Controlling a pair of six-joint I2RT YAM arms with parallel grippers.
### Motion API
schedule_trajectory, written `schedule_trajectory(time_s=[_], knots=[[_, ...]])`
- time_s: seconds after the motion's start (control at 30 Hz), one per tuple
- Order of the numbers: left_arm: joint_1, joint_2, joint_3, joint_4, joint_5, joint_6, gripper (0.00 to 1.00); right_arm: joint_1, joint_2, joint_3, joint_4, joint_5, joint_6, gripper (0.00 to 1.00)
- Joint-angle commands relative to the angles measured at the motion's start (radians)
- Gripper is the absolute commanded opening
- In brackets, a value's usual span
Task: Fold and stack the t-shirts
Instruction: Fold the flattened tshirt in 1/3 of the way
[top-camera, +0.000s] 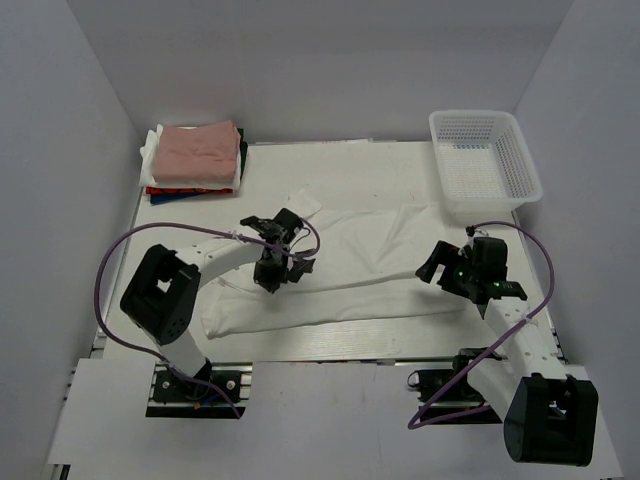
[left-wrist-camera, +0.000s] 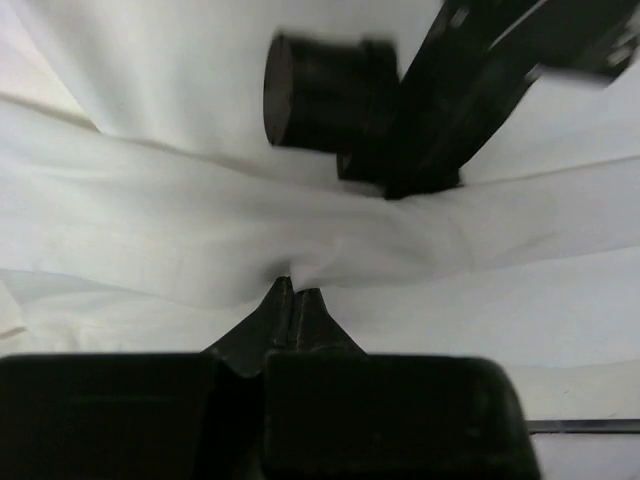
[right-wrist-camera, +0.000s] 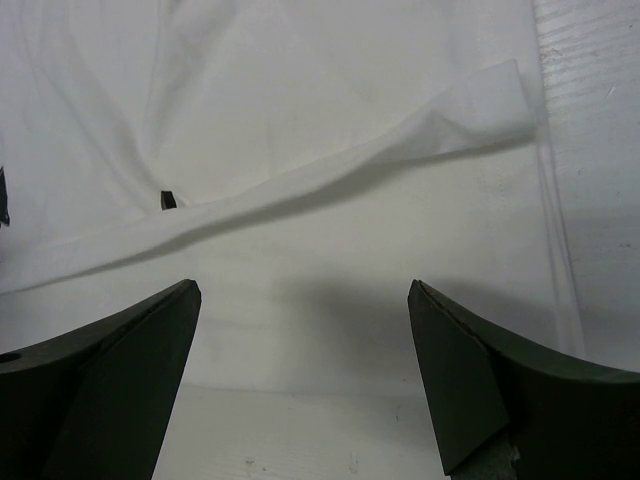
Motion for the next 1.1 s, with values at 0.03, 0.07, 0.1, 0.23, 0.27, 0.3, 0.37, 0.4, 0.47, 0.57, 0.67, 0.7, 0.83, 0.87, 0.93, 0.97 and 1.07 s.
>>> schedule_trajectory(time_s=[0.03, 0.07, 0.1, 0.23, 0.27, 0.3, 0.37, 0.4, 0.47, 0.57, 0.67, 0.7, 0.83, 0.87, 0.93, 0.97, 1.07], knots=[[-0.004, 0.005, 0.114, 0.022, -0.097, 0.064, 0.0, -0.002, 0.0, -0.005, 0.037, -0.004, -0.011, 0.9], [-0.004, 0.02, 0.141, 0.022, -0.108, 0.096, 0.0, -0.001, 0.005, -0.006, 0.042, -0.002, -0.011, 0.9], [-0.004, 0.049, 0.152, 0.022, -0.108, 0.116, 0.0, -0.002, 0.005, -0.003, 0.045, -0.001, -0.012, 0.9], [-0.004, 0.152, 0.25, 0.029, -0.168, 0.24, 0.0, -0.005, 0.032, 0.011, 0.032, 0.004, -0.012, 0.9], [-0.004, 0.175, 0.269, 0.029, -0.168, 0.268, 0.0, -0.005, 0.031, 0.012, 0.031, 0.007, -0.014, 0.9], [-0.016, 0.196, 0.283, 0.029, -0.182, 0.295, 0.0, -0.004, 0.032, 0.014, 0.032, 0.011, -0.015, 0.9], [-0.025, 0.248, 0.319, 0.051, -0.182, 0.357, 0.0, -0.002, 0.035, 0.014, 0.032, 0.01, -0.015, 0.9], [-0.025, 0.259, 0.32, 0.074, -0.182, 0.409, 0.0, -0.002, 0.038, 0.012, 0.032, 0.01, -0.015, 0.9], [-0.036, 0.282, 0.346, 0.09, -0.194, 0.45, 0.0, -0.002, 0.035, 0.012, 0.028, 0.013, -0.017, 0.9], [-0.045, 0.282, 0.356, 0.131, -0.205, 0.518, 0.11, -0.004, 0.032, 0.018, 0.023, 0.013, -0.017, 0.9], [-0.045, 0.258, 0.356, 0.165, -0.26, 0.512, 0.58, -0.002, 0.028, 0.015, 0.02, 0.005, -0.02, 0.9], [-0.045, 0.258, 0.356, 0.185, -0.26, 0.501, 0.58, -0.002, 0.028, 0.017, 0.022, 0.002, -0.023, 0.9], [-0.045, 0.146, 0.26, 0.297, -0.315, 0.446, 0.99, -0.001, 0.014, 0.014, 0.019, 0.013, -0.021, 0.9], [-0.033, 0.081, 0.24, 0.317, -0.315, 0.432, 1.0, 0.001, 0.008, 0.012, 0.019, 0.016, -0.021, 0.9], [-0.021, 0.008, 0.179, 0.372, -0.318, 0.358, 1.0, 0.002, -0.01, 0.011, 0.022, 0.008, -0.024, 0.9], [-0.012, -0.027, 0.157, 0.393, -0.344, 0.336, 1.0, 0.004, -0.023, 0.011, 0.028, 0.007, -0.023, 0.9], [-0.012, -0.125, 0.111, 0.45, -0.381, 0.312, 1.0, 0.009, -0.043, 0.029, 0.046, 0.01, -0.023, 0.9]])
